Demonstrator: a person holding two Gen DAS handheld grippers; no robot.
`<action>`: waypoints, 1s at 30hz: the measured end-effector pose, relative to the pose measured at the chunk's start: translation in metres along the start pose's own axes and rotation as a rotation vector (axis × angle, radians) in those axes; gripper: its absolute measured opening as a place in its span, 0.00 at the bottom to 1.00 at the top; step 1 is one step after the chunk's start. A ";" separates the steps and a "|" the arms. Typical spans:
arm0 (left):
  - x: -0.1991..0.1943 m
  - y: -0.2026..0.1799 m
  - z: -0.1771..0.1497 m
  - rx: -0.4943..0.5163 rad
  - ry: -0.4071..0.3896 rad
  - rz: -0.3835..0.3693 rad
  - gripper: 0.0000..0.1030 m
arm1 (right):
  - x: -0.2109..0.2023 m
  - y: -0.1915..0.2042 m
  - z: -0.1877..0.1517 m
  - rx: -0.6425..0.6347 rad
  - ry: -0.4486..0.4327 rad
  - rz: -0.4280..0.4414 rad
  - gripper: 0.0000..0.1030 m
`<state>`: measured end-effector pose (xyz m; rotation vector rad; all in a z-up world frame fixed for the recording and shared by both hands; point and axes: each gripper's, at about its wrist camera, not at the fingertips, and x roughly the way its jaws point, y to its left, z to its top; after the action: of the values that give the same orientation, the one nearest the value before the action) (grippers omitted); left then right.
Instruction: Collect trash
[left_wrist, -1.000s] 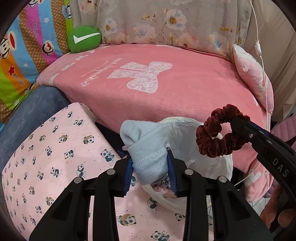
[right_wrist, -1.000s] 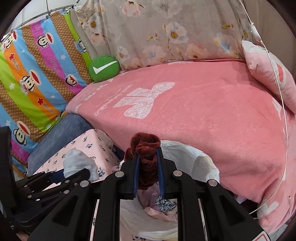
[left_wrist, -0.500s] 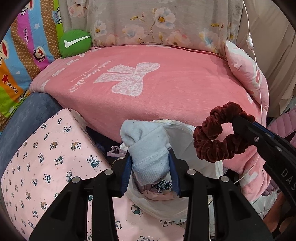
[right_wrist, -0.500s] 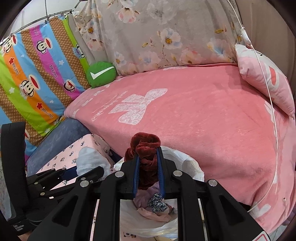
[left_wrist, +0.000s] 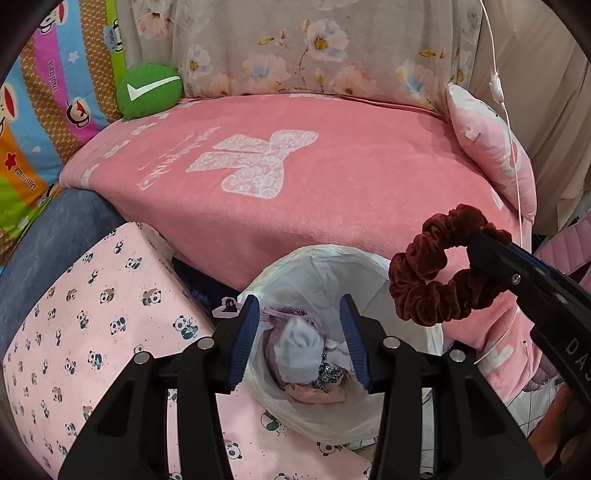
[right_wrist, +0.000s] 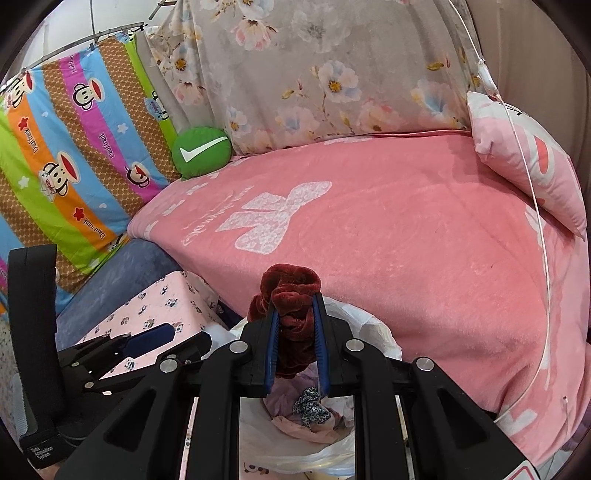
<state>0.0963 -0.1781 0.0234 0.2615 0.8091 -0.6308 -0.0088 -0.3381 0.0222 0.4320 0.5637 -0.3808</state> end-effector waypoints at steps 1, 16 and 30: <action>-0.001 0.001 0.000 0.001 -0.002 -0.001 0.42 | 0.000 0.000 0.000 0.000 0.000 0.000 0.17; -0.008 0.021 -0.003 -0.058 -0.031 0.037 0.74 | 0.000 0.006 0.003 -0.007 0.012 0.023 0.22; -0.016 0.041 -0.017 -0.100 -0.047 0.087 0.86 | 0.003 0.023 -0.001 -0.050 0.035 0.019 0.36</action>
<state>0.1030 -0.1309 0.0230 0.1892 0.7773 -0.5113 0.0039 -0.3189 0.0257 0.3963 0.6014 -0.3408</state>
